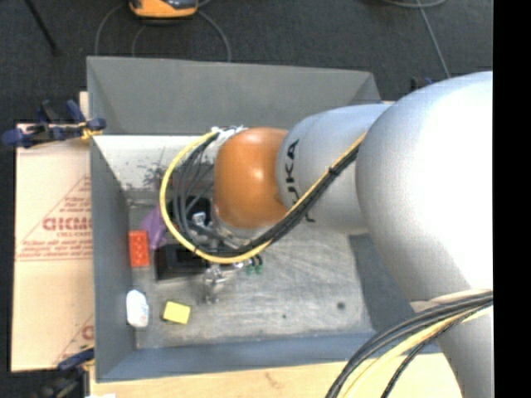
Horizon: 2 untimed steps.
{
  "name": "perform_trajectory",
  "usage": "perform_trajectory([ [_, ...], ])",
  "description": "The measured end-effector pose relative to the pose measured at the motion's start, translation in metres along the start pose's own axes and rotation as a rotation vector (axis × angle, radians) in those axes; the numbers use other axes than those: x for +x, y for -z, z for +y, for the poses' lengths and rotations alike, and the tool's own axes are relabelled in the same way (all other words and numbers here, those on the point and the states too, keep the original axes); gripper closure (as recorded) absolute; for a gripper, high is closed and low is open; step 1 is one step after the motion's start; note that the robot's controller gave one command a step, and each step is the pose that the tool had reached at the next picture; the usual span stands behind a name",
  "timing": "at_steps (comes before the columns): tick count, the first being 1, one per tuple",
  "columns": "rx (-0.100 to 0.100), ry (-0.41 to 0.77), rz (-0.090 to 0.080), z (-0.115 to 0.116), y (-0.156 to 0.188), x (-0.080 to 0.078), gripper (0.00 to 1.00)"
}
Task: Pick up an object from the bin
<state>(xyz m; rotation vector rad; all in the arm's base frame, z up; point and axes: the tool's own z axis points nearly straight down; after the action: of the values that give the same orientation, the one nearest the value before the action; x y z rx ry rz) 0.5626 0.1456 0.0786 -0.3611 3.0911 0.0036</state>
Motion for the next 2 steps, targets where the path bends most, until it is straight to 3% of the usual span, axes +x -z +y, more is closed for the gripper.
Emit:
perform_trajectory([
  [1,-0.003,-0.430,0.026,-0.0165,-0.0053,0.0004,1.00],
  [2,-0.003,-0.430,0.026,-0.0165,-0.0052,0.0004,1.00],
])
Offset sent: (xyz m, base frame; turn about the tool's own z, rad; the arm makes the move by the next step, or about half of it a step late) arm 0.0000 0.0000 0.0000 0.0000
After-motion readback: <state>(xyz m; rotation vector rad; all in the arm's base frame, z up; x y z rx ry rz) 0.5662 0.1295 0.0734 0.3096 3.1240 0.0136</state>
